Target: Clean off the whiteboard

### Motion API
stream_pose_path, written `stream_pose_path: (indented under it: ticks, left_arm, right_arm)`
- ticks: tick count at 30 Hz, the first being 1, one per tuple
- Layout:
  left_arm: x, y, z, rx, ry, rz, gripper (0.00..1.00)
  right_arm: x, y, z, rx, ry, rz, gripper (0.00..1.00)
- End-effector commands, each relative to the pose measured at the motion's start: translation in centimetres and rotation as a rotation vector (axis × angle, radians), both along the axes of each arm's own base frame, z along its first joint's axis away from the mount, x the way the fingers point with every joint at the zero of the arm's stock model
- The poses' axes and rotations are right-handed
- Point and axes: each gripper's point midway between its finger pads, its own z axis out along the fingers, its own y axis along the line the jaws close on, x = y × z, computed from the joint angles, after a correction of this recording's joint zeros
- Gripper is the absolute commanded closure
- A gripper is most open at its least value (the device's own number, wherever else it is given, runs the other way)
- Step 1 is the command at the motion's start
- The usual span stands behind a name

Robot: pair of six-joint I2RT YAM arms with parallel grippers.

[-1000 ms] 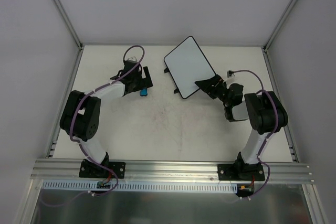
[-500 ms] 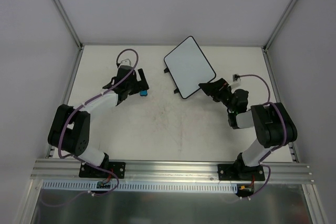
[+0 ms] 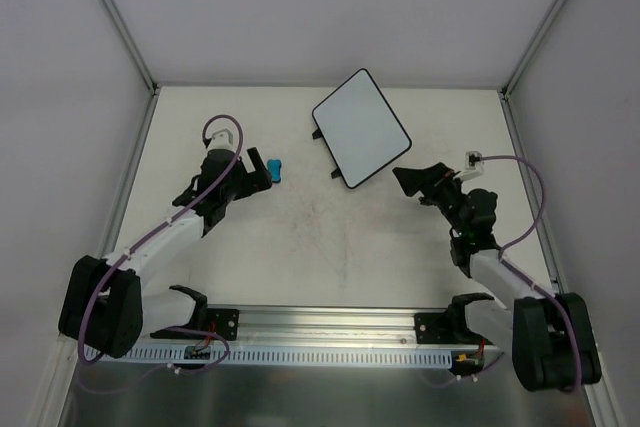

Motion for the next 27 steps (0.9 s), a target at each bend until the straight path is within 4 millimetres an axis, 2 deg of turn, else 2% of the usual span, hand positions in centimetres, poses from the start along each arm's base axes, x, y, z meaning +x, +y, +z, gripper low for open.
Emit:
stream_pose_path:
  ticks: [1, 6, 7, 8, 10, 11, 14, 17, 18, 19, 21, 23, 27]
  left_arm:
    - [-0.8, 0.7, 0.9, -0.007, -0.047, 0.0, 0.01]
    - [-2.3, 1.0, 1.2, 0.0, -0.066, -0.027, 0.01]
    - [-2.6, 1.1, 1.2, 0.006, -0.067, -0.037, 0.01]
    - [-2.8, 1.1, 1.2, 0.012, -0.066, -0.048, 0.01]
    - [-3.2, 1.1, 1.8, 0.021, -0.087, -0.07, 0.01]
    - [-3.3, 1.1, 2.0, 0.029, -0.082, -0.075, 0.01]
    - [-3.8, 1.6, 3.0, 0.067, -0.102, -0.094, 0.01]
    - [-4.3, 2.4, 3.8, 0.103, -0.134, -0.09, 0.01]
    - [-4.6, 2.6, 3.5, 0.111, -0.134, -0.089, 0.01]
    - [-4.8, 2.8, 3.9, 0.115, -0.155, -0.084, 0.01]
    - [-5.4, 3.5, 2.9, 0.129, -0.147, -0.065, 0.01]
    - [-5.8, 3.9, 3.1, 0.131, -0.173, -0.055, 0.01]
    - [-6.7, 4.7, 1.7, 0.157, -0.19, -0.047, 0.01]
  right_arm:
    - [-1.2, -1.2, -0.2, -0.125, 0.013, -0.032, 0.01]
    - [-2.9, -3.2, 0.2, -0.264, -0.004, -0.098, 0.01]
    - [-3.3, -3.5, -0.6, -0.289, 0.025, -0.1, 0.01]
    - [-3.6, -3.9, 0.1, -0.318, -0.013, -0.119, 0.01]
    - [-4.1, -4.8, -1.0, -0.356, 0.042, -0.151, 0.01]
    - [-4.1, -5.6, -0.7, -0.381, 0.036, -0.189, 0.01]
    - [-4.4, -6.6, -1.7, -0.422, 0.082, -0.227, 0.01]
    - [-4.8, -6.9, -1.8, -0.433, 0.068, -0.235, 0.01]
    - [-5.0, -6.9, -1.5, -0.432, 0.042, -0.241, 0.01]
    - [-5.2, -7.0, -2.0, -0.438, 0.038, -0.24, 0.01]
    - [-5.3, -7.1, -2.0, -0.44, 0.022, -0.247, 0.01]
    - [-5.6, -7.0, -2.3, -0.441, 0.013, -0.239, 0.01]
    - [-5.7, -7.2, -2.8, -0.453, 0.019, -0.242, 0.01]
